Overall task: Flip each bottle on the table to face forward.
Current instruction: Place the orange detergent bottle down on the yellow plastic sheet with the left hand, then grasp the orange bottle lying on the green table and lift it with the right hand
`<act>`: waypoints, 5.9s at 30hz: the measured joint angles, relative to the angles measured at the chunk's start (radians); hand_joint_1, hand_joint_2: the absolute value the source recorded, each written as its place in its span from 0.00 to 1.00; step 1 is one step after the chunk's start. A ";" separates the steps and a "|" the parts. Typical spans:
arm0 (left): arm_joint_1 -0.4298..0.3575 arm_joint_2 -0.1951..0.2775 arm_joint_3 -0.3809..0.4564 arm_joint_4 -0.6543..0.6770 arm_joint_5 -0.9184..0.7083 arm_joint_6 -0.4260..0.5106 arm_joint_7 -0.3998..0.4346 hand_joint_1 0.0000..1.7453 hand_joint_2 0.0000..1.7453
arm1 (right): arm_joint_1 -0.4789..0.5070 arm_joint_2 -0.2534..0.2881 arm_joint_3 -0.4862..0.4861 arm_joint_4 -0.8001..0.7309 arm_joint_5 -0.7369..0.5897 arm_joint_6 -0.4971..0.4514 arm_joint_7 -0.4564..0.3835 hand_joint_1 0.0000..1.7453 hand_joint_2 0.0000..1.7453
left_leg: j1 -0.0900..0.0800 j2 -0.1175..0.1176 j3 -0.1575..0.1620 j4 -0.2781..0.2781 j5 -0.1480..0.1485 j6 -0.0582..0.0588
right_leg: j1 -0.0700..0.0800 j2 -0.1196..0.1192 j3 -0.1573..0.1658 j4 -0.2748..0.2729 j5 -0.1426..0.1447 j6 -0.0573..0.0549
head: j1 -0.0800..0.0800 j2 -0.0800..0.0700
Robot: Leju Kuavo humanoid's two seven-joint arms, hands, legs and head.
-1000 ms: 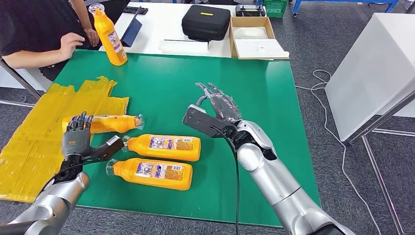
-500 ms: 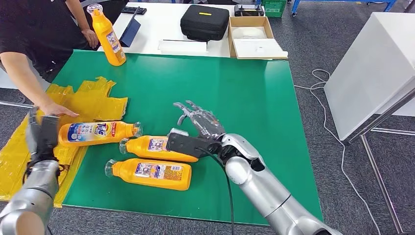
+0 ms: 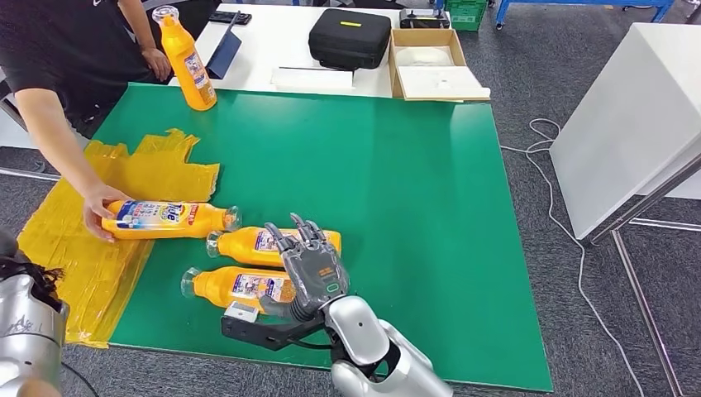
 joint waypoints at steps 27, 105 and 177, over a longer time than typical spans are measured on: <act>-0.091 -0.052 -0.063 -0.013 -0.041 0.039 0.046 0.00 0.00 | 0.028 0.085 -0.002 0.294 0.047 -0.017 0.023 0.00 1.00 | 0.001 0.001 0.002 0.000 0.000 0.000 | 0.000 0.001 0.002 0.000 0.001 0.000 | 0.000 0.000; -0.099 -0.065 0.017 -0.031 0.048 -0.017 -0.010 0.00 0.00 | -0.081 0.154 -0.139 0.667 0.137 0.144 -0.039 0.00 1.00 | 0.001 0.003 0.036 -0.001 -0.006 -0.003 | 0.000 0.001 0.030 -0.004 -0.002 -0.004 | -0.001 0.000; 0.271 -0.251 -0.696 -0.603 0.684 -0.559 0.358 0.00 1.00 | -0.354 0.078 -0.466 0.242 -0.383 0.150 -0.148 1.00 1.00 | 0.001 0.005 0.004 0.001 -0.001 -0.002 | -0.001 0.003 0.004 -0.003 0.003 -0.003 | -0.002 0.000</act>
